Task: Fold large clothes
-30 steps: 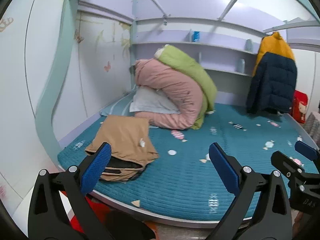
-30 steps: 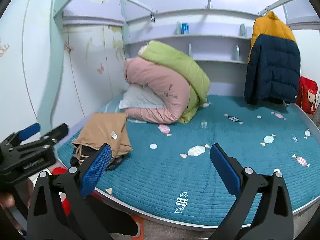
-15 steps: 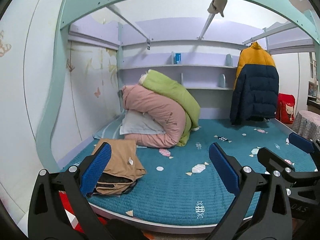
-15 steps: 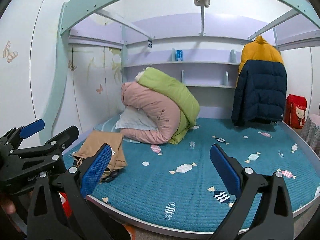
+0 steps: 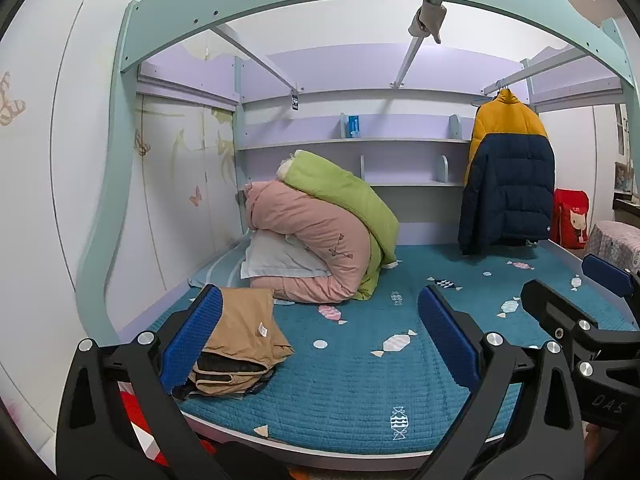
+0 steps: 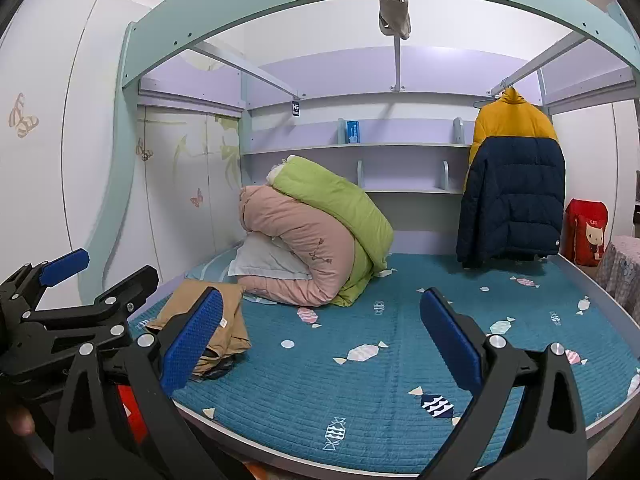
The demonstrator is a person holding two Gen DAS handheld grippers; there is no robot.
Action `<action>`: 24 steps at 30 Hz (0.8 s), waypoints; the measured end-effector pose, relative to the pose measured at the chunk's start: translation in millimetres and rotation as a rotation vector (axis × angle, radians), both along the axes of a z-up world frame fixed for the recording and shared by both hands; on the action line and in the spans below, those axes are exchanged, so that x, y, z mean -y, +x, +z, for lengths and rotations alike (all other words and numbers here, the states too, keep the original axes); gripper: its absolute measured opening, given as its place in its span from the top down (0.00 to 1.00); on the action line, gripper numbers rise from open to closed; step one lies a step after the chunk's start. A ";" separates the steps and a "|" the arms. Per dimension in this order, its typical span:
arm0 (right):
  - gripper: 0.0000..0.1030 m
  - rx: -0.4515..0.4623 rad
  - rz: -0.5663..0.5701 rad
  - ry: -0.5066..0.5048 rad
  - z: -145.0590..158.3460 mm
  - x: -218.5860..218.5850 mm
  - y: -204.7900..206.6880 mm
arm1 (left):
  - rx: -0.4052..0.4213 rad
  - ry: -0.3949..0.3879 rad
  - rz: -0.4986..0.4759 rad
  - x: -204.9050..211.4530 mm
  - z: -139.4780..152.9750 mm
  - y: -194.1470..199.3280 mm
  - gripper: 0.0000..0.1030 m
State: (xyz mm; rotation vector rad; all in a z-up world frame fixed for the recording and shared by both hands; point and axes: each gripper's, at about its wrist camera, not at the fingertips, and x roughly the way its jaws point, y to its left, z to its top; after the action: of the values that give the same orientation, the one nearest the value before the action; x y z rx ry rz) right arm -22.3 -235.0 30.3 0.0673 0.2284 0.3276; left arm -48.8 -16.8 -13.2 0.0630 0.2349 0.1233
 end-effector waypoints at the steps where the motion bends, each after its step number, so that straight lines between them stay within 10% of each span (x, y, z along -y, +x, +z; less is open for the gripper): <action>1: 0.07 0.001 0.000 0.001 0.1 0.1 -0.3 | 0.003 0.001 0.003 0.2 0.3 -0.4 0.05; 24: 0.07 0.013 0.000 0.025 1.9 1.8 -3.9 | 0.027 -0.004 0.004 1.4 2.7 -7.2 0.05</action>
State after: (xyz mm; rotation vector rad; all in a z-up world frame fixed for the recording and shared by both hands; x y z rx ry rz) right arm -26.2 -236.8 32.2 0.0893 0.2112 0.3312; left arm -56.0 -18.2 -10.5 0.0572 0.2079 0.1272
